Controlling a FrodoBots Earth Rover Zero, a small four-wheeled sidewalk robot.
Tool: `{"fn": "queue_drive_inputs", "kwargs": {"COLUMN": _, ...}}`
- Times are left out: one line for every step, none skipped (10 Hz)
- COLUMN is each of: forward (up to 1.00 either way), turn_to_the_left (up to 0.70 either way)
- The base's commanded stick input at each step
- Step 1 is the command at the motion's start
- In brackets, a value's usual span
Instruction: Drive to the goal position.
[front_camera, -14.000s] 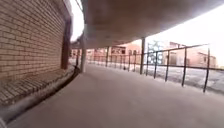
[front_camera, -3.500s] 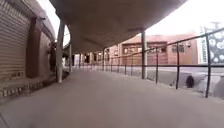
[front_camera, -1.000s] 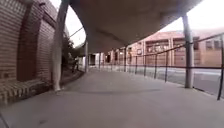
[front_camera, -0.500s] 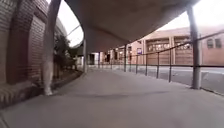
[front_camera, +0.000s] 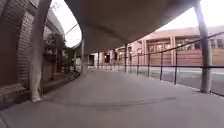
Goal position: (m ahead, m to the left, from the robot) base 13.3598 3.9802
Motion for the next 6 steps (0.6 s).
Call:
{"fn": "queue_drive_inputs", "kwargs": {"forward": 0.7, "turn_to_the_left": 0.0}}
{"fn": "queue_drive_inputs", "kwargs": {"forward": 0.7, "turn_to_the_left": 0.0}}
{"fn": "queue_drive_inputs", "kwargs": {"forward": 0.7, "turn_to_the_left": 0.0}}
{"fn": "queue_drive_inputs", "kwargs": {"forward": 0.7, "turn_to_the_left": 0.0}}
{"fn": "queue_drive_inputs", "kwargs": {"forward": 0.7, "turn_to_the_left": 0.0}}
{"fn": "queue_drive_inputs", "kwargs": {"forward": 0.7, "turn_to_the_left": 0.0}}
